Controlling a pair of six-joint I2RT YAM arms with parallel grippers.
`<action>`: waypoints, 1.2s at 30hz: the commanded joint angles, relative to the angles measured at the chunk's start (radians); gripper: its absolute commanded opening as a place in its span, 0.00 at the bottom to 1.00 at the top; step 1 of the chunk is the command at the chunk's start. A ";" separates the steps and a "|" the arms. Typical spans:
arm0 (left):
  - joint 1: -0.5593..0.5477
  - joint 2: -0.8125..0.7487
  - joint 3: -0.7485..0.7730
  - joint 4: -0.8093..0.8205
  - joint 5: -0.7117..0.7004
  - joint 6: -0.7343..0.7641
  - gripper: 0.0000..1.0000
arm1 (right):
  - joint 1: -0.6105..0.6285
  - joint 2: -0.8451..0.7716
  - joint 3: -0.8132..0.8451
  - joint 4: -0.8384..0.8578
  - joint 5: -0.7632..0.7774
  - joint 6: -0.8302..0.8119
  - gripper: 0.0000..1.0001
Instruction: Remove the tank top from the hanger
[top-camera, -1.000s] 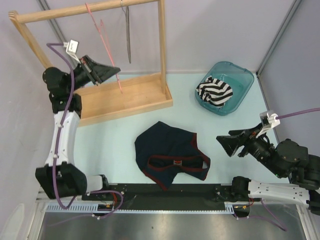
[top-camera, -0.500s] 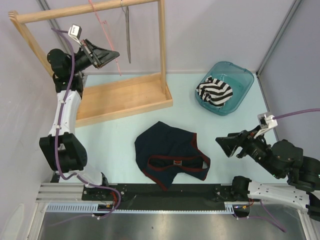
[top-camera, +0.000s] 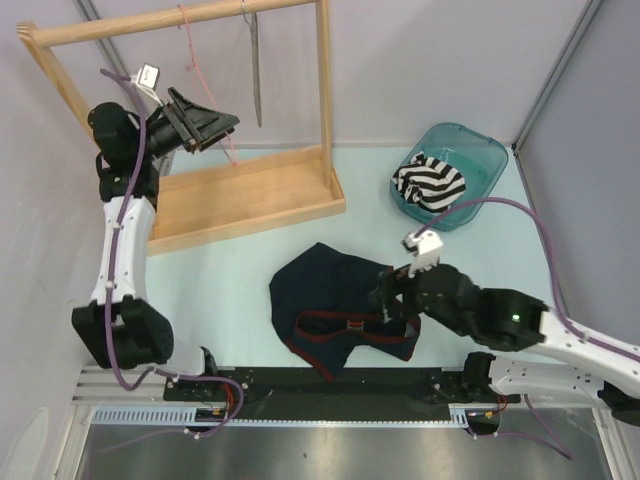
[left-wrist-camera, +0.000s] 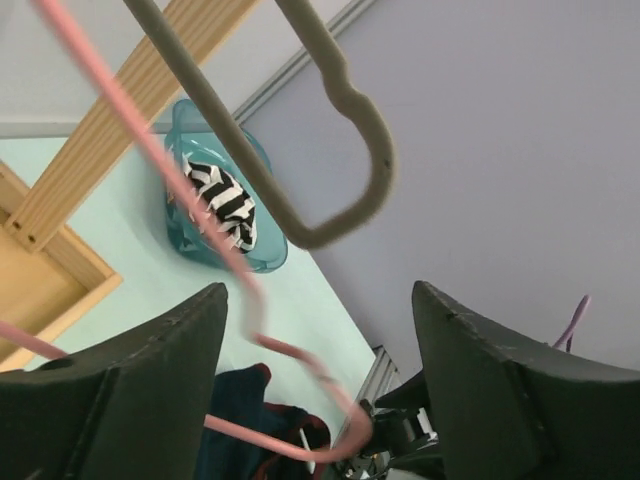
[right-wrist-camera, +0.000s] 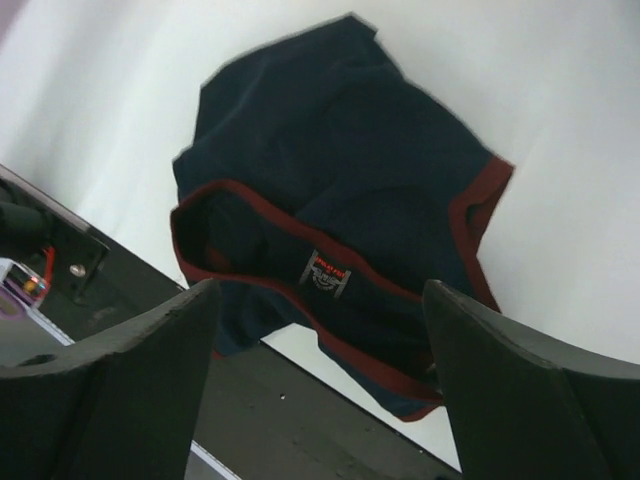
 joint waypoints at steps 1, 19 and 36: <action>0.009 -0.219 -0.038 -0.273 -0.108 0.291 0.82 | -0.005 0.107 -0.046 0.124 -0.065 -0.009 0.91; 0.003 -1.109 -0.907 -0.390 -0.286 0.315 0.84 | 0.166 0.832 -0.065 0.571 -0.125 -0.295 1.00; -0.227 -1.069 -1.020 -0.334 -0.349 0.361 0.83 | -0.213 0.960 -0.058 0.597 -0.192 -0.235 0.56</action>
